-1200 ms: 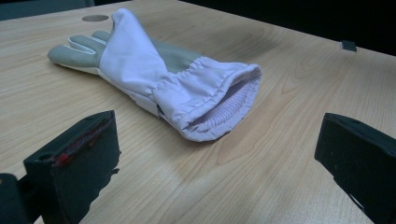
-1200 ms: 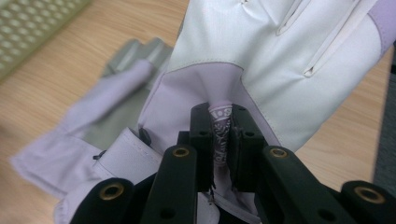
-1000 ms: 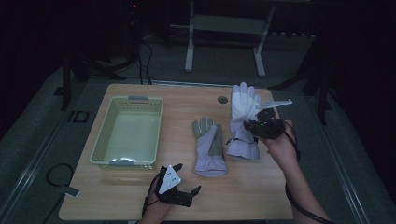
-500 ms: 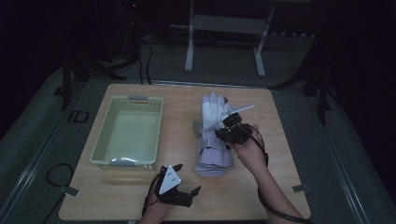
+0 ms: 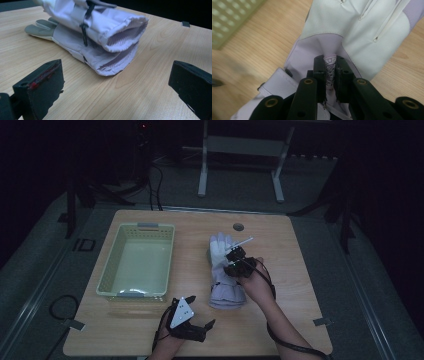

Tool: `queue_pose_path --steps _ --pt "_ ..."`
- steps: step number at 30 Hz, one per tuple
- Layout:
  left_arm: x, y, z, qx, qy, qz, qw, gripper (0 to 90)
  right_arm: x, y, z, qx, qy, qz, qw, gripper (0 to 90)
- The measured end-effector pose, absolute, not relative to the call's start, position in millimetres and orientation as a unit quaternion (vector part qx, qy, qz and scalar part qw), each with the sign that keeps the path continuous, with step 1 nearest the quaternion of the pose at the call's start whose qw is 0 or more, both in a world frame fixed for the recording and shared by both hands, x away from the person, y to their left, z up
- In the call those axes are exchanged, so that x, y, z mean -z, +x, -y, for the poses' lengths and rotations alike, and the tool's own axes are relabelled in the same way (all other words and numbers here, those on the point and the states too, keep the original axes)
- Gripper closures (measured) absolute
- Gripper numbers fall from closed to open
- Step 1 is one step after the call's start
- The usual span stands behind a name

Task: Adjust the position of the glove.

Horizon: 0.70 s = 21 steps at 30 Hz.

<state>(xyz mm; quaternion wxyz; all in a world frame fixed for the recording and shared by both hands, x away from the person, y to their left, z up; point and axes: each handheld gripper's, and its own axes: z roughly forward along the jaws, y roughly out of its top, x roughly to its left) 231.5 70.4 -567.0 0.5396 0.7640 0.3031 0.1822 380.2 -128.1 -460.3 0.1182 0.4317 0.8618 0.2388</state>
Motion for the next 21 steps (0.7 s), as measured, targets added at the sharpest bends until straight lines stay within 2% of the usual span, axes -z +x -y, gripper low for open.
queue_pose_path --steps 7,16,21 --pt "567 231 -70 -0.181 0.764 -0.302 0.54 0.0 481 386 131 -0.223 0.435 -0.866 0.109 80.7" --pt "567 231 -70 -0.181 0.764 -0.303 0.54 0.0 481 385 141 -0.218 0.425 -0.872 0.107 80.2" --pt "567 232 -70 -0.181 0.764 -0.304 0.54 0.0 487 384 139 -0.229 0.433 -0.866 0.1 75.4"
